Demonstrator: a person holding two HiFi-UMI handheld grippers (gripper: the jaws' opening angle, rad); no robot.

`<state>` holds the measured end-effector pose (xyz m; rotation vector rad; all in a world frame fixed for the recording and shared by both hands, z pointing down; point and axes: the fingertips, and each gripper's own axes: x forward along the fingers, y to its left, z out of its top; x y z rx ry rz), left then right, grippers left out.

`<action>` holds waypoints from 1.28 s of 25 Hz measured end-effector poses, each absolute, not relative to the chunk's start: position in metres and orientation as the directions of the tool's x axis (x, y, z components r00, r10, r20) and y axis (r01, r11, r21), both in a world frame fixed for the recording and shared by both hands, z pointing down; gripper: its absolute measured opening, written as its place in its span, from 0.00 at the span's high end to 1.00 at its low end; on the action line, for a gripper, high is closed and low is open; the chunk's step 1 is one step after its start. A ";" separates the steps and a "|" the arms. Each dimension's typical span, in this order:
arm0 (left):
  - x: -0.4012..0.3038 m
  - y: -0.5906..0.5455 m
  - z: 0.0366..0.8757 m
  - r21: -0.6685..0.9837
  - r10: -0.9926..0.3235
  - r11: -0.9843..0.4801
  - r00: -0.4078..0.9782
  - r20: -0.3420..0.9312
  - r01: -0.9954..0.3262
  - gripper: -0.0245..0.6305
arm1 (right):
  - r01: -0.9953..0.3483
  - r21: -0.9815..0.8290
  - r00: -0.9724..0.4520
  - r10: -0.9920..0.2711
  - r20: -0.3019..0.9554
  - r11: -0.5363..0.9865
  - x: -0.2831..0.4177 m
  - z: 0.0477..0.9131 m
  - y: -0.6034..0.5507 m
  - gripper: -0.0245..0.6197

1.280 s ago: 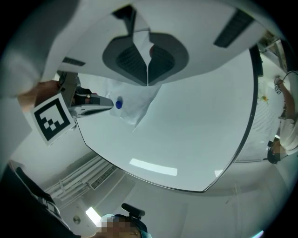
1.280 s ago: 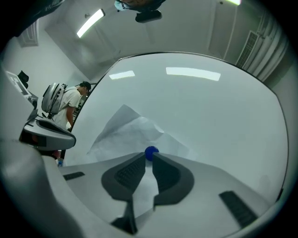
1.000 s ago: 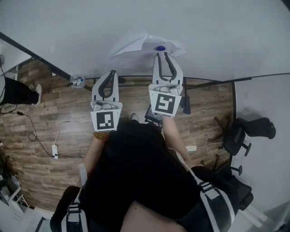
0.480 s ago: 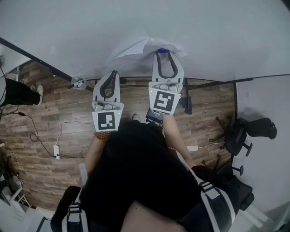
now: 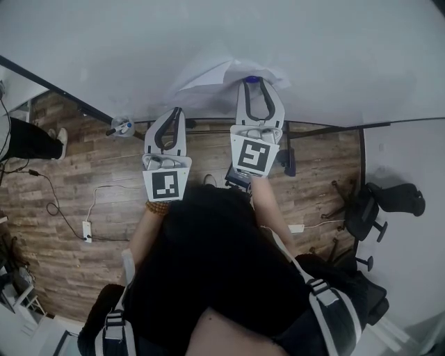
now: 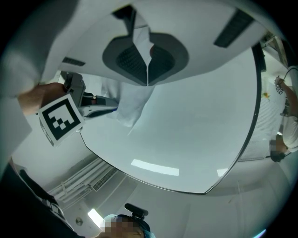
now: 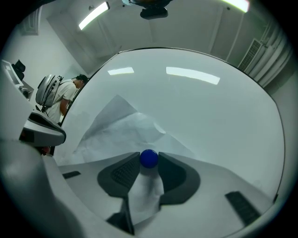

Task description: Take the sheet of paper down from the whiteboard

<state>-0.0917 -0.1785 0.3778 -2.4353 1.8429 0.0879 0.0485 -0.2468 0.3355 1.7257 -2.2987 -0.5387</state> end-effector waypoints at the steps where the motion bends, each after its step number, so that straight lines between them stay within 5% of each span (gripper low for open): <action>1: -0.092 -0.178 0.376 -0.039 -0.957 -0.269 0.272 -0.102 -0.962 0.93 | -0.876 0.414 -0.289 -0.956 -0.044 0.245 0.049 0.335 -0.247 0.77; 16: -0.096 -0.200 0.366 -0.105 -0.950 -0.276 0.288 -0.122 -0.955 0.85 | -0.875 0.413 -0.291 -0.956 -0.031 0.253 0.048 0.337 -0.246 0.77; 32: -0.086 -0.224 0.370 -0.179 -0.942 -0.310 0.327 -0.073 -0.934 0.89 | -0.868 0.431 -0.287 -0.958 -0.028 0.247 0.049 0.336 -0.246 0.77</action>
